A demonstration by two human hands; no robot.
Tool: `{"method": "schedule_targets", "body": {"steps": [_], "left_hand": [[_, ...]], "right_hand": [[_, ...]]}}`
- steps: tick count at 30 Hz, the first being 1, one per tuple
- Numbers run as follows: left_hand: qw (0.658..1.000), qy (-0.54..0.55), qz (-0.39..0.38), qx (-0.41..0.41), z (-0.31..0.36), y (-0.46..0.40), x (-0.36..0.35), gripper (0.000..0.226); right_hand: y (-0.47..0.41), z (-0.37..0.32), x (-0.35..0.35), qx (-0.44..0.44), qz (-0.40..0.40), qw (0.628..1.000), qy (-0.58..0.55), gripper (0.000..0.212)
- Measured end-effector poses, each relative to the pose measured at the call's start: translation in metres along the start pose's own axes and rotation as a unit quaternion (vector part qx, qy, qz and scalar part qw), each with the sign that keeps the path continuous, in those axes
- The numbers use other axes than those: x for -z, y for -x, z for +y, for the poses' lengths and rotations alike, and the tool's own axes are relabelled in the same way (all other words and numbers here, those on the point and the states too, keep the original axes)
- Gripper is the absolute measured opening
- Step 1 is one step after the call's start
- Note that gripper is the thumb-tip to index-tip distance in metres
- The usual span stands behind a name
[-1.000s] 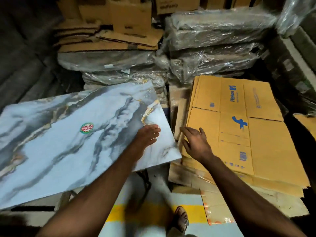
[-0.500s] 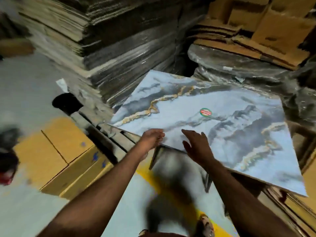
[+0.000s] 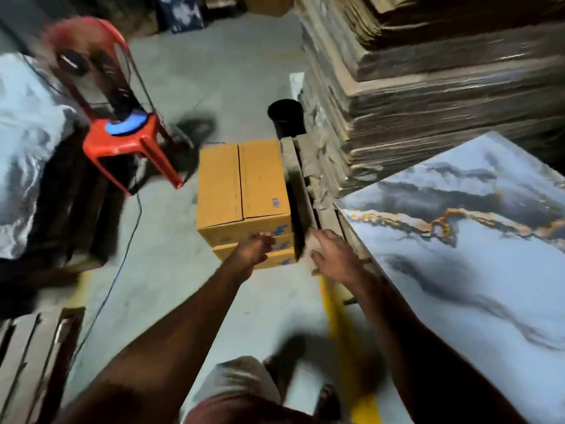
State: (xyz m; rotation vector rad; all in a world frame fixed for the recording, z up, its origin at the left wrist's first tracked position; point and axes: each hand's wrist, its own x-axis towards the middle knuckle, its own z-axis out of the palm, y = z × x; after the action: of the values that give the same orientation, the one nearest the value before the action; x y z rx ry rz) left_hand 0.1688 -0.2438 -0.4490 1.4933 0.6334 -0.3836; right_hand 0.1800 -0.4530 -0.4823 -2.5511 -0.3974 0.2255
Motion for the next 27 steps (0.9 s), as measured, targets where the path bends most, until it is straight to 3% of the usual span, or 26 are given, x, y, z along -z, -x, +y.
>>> {"method": "schedule_targets", "body": {"steps": [5, 13, 15, 19, 21, 24, 27], "left_hand": [[0.996, 0.037, 0.070, 0.030, -0.004, -0.067, 0.063, 0.021], [0.982, 0.014, 0.159, 0.102, -0.050, -0.217, 0.120, 0.021], [0.973, 0.015, 0.187, 0.133, -0.053, -0.247, 0.130, 0.031], [0.939, 0.023, 0.273, 0.209, -0.064, -0.302, 0.150, 0.059], [0.918, 0.048, 0.311, 0.242, -0.065, -0.315, 0.153, 0.058], [0.905, 0.039, 0.358, 0.226, -0.070, -0.333, 0.162, 0.064], [0.916, 0.035, 0.356, 0.182, -0.083, -0.351, 0.184, 0.077]], "right_hand": [[-0.087, -0.002, -0.055, -0.006, -0.076, 0.996, -0.042, 0.057], [-0.207, 0.030, -0.157, -0.090, -0.112, 0.984, -0.105, 0.058], [-0.227, 0.039, -0.174, -0.128, -0.115, 0.979, -0.108, 0.059], [-0.263, 0.053, -0.195, -0.186, -0.130, 0.968, -0.103, 0.081], [-0.276, 0.060, -0.204, -0.218, -0.160, 0.956, -0.112, 0.095], [-0.298, 0.084, -0.224, -0.301, -0.168, 0.924, -0.167, 0.109], [-0.310, 0.147, -0.271, -0.360, -0.135, 0.889, -0.248, 0.117]]}}
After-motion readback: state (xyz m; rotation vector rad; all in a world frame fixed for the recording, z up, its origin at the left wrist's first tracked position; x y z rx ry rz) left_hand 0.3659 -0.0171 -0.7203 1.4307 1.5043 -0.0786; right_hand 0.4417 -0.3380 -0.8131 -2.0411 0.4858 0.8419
